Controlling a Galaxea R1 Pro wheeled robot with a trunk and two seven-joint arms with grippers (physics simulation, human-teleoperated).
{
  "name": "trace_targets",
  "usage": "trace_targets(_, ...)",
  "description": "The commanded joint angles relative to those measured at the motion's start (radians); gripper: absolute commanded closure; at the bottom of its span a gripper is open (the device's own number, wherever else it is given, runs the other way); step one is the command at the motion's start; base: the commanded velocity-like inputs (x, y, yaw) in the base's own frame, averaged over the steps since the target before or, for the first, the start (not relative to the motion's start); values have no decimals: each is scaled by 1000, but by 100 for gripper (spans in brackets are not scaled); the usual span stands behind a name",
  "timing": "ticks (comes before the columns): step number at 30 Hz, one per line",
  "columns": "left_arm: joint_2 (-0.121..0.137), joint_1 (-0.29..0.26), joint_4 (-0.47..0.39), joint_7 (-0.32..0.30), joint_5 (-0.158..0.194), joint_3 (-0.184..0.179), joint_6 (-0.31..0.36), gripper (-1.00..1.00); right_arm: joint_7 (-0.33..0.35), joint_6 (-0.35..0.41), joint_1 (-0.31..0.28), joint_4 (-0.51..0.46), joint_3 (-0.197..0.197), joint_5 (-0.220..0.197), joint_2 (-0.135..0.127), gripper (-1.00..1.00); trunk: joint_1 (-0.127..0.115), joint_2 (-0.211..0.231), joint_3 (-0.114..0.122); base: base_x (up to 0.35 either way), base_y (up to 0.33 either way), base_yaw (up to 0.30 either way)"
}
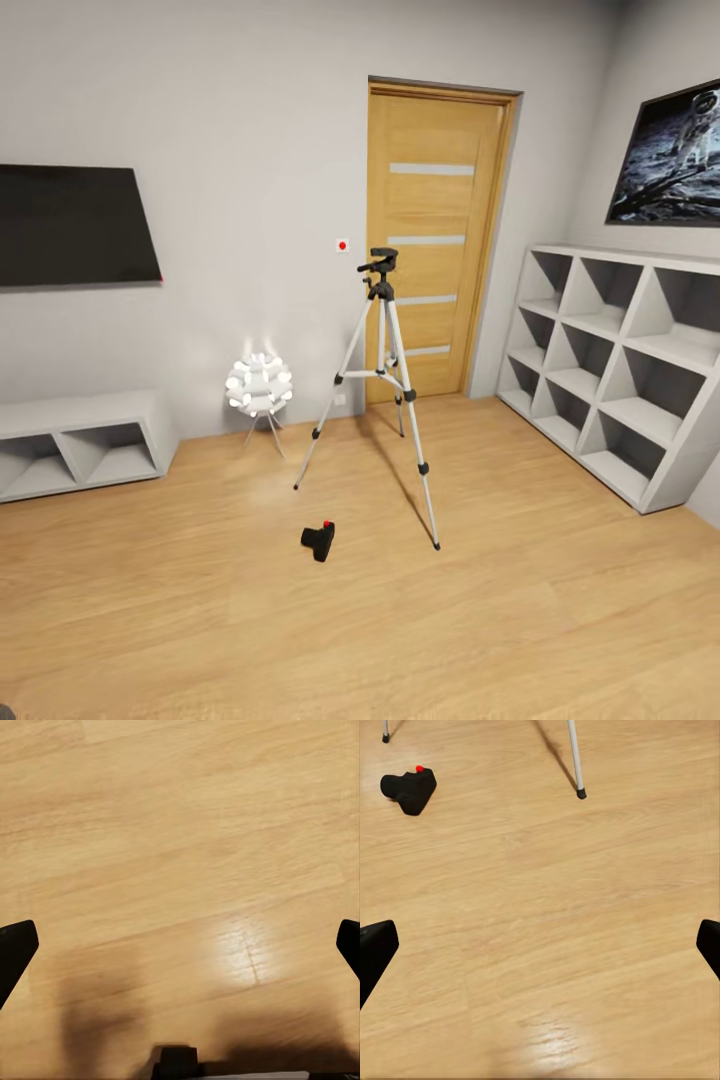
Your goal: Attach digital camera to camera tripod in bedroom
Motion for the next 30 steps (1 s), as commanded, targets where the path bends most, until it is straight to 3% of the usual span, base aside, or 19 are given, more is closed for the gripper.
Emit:
trace_targets(1, 0, 0, 0, 0, 0, 0, -2, -100, -1, -2, 0, -1, 0, 0, 0, -100, 0, 0, -2, 0, 0, 0)
trace_targets(30, 0, 0, 0, 0, 0, 1, -2, -100, -1, -1, 0, -1, 0, 0, 0, -100, 0, 0, -49, 0, 0, 0)
